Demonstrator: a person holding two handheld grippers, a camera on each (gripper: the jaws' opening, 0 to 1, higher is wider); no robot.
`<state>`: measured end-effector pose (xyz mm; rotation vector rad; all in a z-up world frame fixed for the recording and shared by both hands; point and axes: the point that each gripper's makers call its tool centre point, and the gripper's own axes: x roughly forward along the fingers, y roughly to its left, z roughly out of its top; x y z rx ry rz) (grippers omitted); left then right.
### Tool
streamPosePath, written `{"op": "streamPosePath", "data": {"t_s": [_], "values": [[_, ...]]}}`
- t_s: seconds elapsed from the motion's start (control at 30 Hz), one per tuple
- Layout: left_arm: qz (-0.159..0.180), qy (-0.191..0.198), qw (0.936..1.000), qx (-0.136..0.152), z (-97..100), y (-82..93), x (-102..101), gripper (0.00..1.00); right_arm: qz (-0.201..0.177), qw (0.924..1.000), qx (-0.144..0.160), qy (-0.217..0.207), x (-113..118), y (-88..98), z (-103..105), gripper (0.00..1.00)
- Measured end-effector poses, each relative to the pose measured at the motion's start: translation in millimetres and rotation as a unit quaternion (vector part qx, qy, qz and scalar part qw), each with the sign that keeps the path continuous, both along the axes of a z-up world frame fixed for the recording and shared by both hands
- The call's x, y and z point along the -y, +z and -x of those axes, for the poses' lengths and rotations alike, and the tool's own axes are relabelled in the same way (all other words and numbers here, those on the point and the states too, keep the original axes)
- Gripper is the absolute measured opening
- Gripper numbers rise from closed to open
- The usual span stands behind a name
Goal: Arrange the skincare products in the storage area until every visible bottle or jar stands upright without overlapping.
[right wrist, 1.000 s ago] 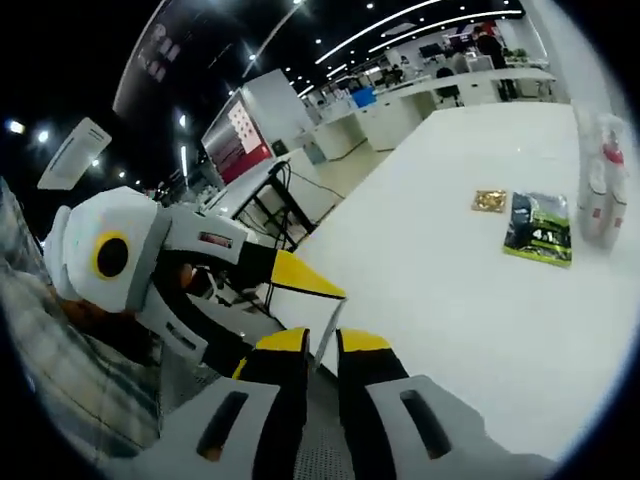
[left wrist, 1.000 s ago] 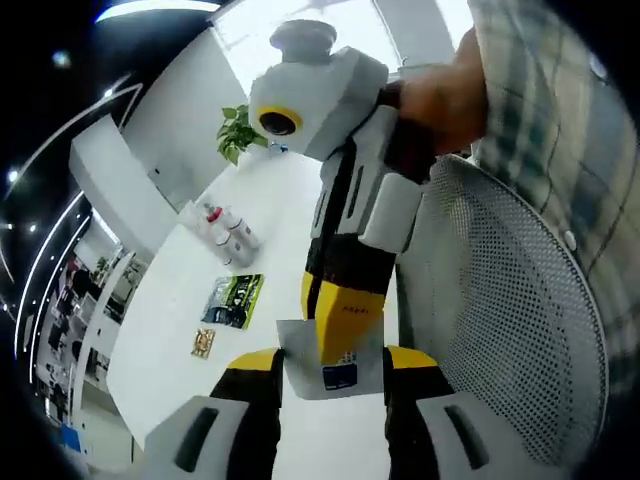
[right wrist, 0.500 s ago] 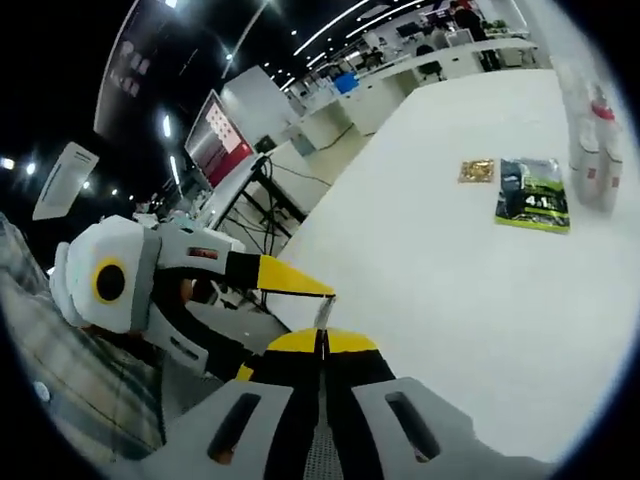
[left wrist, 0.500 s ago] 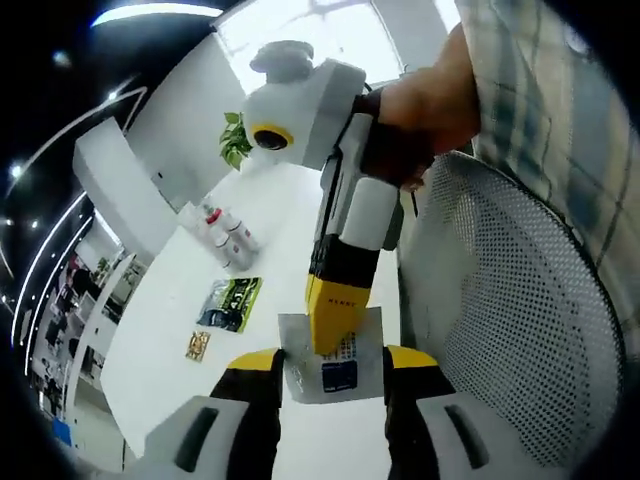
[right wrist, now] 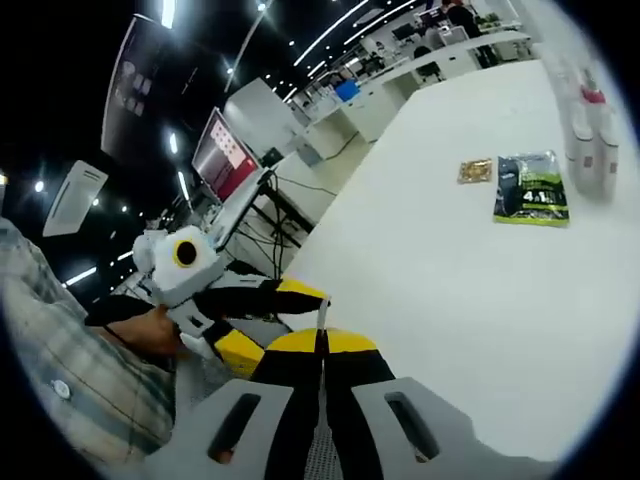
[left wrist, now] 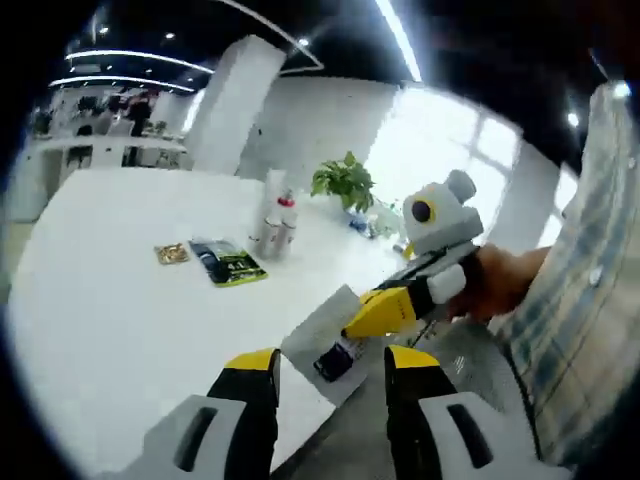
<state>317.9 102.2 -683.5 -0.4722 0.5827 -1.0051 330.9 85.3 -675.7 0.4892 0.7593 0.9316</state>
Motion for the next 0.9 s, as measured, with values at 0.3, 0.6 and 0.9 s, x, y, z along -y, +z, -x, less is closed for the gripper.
{"op": "streamPosePath", "data": {"t_s": [0.3, 0.6, 0.9], "values": [[0.081, -0.004, 0.9952, -0.056, 1.8, 11.9, 1, 0.39, -0.078, 0.9966, -0.016, -0.021, 0, 21.3, -7, 0.0], [0.113, -0.012, 0.9883, -0.102, 6.4, 13.2, 1, 0.16, -0.113, 0.9932, -0.025, -0.014, -9, 29.2, -3, 0.0], [0.17, -0.015, 0.9754, -0.14, 6.9, 25.8, -2, 0.02, -0.131, 0.9905, -0.033, -0.027, -6, 28.7, -3, 0.0]]}}
